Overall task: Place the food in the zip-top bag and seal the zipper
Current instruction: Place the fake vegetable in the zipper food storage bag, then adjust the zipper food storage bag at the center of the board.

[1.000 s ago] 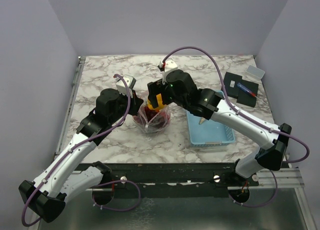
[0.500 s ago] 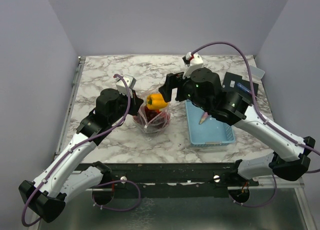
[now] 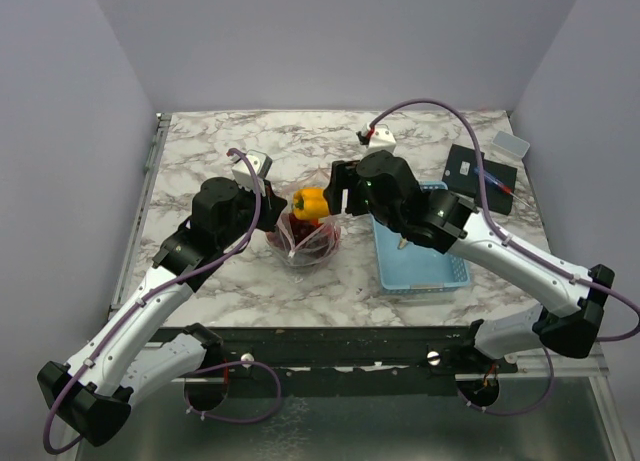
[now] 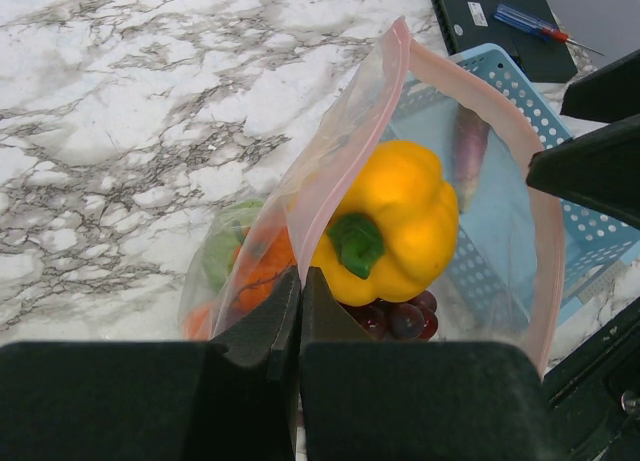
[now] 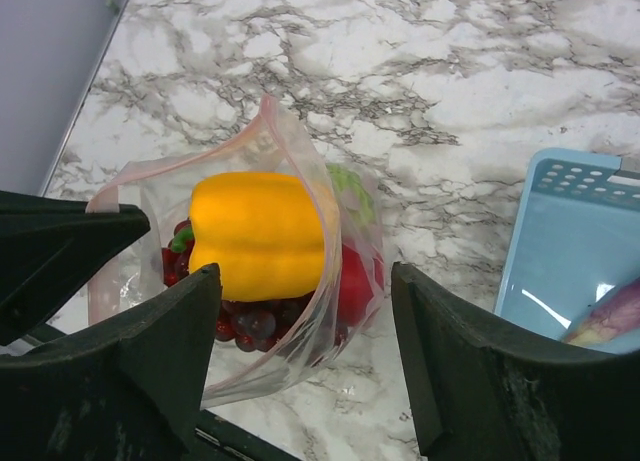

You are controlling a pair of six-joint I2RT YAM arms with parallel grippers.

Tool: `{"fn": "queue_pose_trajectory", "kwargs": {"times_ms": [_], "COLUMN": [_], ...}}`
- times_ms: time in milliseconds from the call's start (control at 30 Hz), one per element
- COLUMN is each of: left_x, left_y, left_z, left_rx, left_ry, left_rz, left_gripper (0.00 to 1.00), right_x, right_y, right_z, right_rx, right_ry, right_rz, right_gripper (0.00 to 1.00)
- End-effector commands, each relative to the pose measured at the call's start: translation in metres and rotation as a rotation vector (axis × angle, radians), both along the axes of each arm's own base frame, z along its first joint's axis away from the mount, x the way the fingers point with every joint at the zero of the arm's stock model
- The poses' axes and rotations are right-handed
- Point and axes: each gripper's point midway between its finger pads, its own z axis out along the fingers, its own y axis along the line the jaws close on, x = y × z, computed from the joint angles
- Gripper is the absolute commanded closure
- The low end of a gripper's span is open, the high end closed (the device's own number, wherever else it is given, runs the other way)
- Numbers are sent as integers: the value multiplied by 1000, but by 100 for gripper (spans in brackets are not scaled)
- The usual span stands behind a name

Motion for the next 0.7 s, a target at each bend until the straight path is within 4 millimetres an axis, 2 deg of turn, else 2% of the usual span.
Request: {"fn": "queue_pose_trajectory", "kwargs": {"times_ms": [0,100,200,367,467,500,667], "left_x": [-3,-4,-5,-5,-7,-9,-22], "left_y": [-1,-1,-1,1,1,0,-3], "left_z": [2,4,6,9,15,18,30], "left_rx": [-19,-22,-26,-34,-57,-68,-117], "left_ry": [-4,-7,-12,-17,-22,-23,-7], "left_rz": [-13,-17,-19,-5,-7,-14,-50], "left_gripper": [100,100,100,100,100,100,100], "right_x": [7,10,10,7,5,4,-1], "right_y": [3,6,8,11,10,10,7], "right_z": [-18,-28,-36,-43,-43,-41,-20], "right_rx": [-18,-34,-38,-40,-37,-35,-9], "right_ry": [22,41,57,80,85,86,58], "right_rz": [-54,-68,-71,-55,-51,-50,-20], "right_gripper": [29,32,41,68,97,99,99]}}
